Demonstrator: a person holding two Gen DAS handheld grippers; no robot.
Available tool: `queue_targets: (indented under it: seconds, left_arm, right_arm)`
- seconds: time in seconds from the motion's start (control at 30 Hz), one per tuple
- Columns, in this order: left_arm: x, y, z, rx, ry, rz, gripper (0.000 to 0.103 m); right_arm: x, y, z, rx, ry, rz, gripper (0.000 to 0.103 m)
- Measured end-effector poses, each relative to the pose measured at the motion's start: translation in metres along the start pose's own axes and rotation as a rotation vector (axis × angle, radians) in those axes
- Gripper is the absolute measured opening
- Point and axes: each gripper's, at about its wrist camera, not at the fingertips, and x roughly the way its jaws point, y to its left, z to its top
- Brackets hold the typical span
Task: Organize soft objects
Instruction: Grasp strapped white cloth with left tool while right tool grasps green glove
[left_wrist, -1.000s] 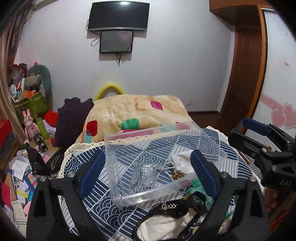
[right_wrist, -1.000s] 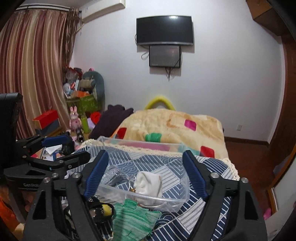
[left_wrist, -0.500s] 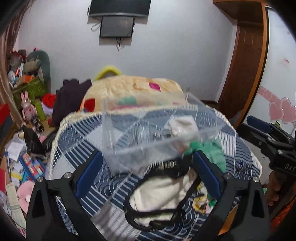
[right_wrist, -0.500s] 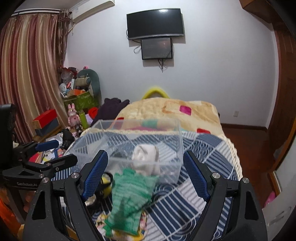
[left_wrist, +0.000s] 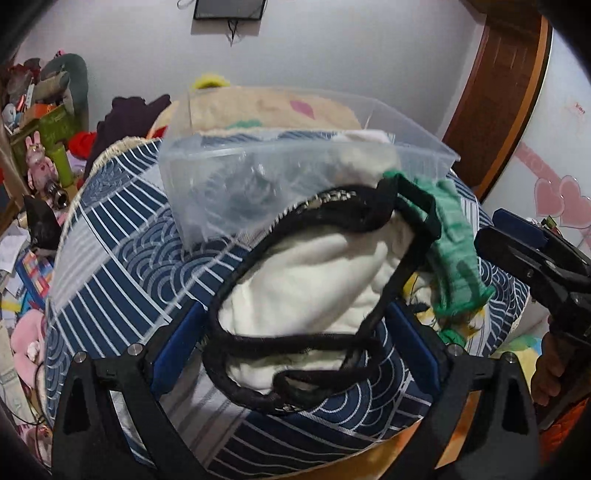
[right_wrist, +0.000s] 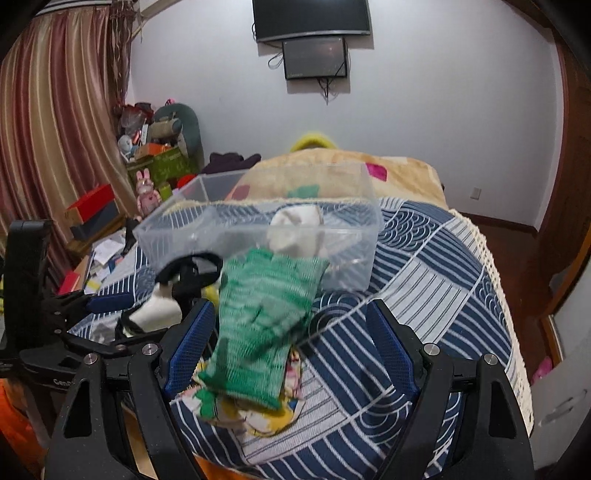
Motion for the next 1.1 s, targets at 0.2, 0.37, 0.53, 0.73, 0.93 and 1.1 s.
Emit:
queue_targets:
  seconds: [0.2, 0.37, 0.53, 0.73, 0.93, 1.1]
  left_arm:
    - [0.007, -0.009, -0.007, 0.044, -0.008, 0.048, 0.101]
    - [0.008, -0.003, -0.006, 0.019, -0.02, 0.042, 0.1]
    - [0.001, 0.009, -0.003, -0.014, -0.032, 0.003, 0.076]
    - [-0.015, 0.02, 0.0, -0.043, -0.059, -0.038, 0.053]
    - [-0.028, 0.024, 0.006, -0.032, -0.091, -0.044, 0.034]
    - [-0.04, 0.019, 0.013, -0.005, -0.133, -0.046, 0.018]
  right_arm:
    - [0.008, 0.004, -0.008, 0.002, 0.044, 0.012, 0.082]
    - [0.012, 0.009, -0.01, -0.003, 0.062, 0.033, 0.082]
    - [0.015, 0.014, -0.012, -0.022, 0.072, 0.048, 0.078]
    - [0.02, 0.012, -0.013, -0.012, 0.093, 0.068, 0.048]
    - [0.014, 0.01, -0.014, -0.006, 0.083, 0.07, 0.028]
    - [0.006, 0.008, -0.01, -0.002, 0.054, 0.065, 0.015]
